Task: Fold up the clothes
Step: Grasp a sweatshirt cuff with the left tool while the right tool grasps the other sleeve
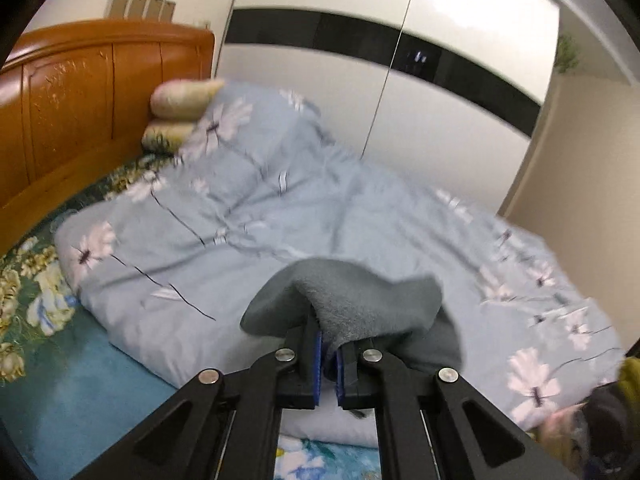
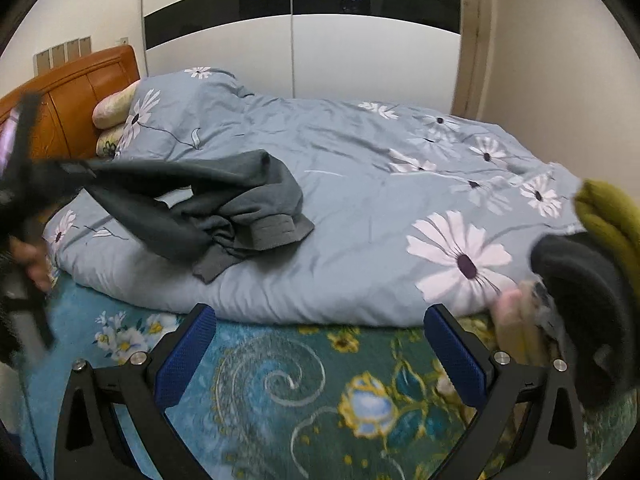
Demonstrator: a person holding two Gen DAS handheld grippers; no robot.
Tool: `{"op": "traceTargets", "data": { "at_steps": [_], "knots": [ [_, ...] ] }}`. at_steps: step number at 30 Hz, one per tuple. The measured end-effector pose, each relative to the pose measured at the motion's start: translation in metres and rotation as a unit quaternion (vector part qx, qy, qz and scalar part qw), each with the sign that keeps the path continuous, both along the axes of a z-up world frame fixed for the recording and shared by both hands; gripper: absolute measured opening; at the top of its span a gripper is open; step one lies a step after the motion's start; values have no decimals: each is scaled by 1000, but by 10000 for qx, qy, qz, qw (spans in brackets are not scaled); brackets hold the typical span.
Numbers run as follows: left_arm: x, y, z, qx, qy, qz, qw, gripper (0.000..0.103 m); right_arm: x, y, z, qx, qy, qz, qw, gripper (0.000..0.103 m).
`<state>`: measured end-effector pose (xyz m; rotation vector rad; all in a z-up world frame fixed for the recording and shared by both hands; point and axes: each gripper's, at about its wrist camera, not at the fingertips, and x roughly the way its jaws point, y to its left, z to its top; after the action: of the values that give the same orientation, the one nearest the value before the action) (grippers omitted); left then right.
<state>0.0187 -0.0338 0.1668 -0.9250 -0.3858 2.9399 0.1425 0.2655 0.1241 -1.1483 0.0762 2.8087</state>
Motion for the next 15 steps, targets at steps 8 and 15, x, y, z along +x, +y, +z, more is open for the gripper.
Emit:
{"op": "traceTargets", "data": {
  "at_steps": [8,15],
  "knots": [
    [112,-50,81,-454,695,-118,9965,5,53,-2,17,-694,-47,89,9975,103],
    [210,-116,71,-678,487,153,9964,5,78,-21,11,-1264,-237,410,9909,103]
  ]
}}
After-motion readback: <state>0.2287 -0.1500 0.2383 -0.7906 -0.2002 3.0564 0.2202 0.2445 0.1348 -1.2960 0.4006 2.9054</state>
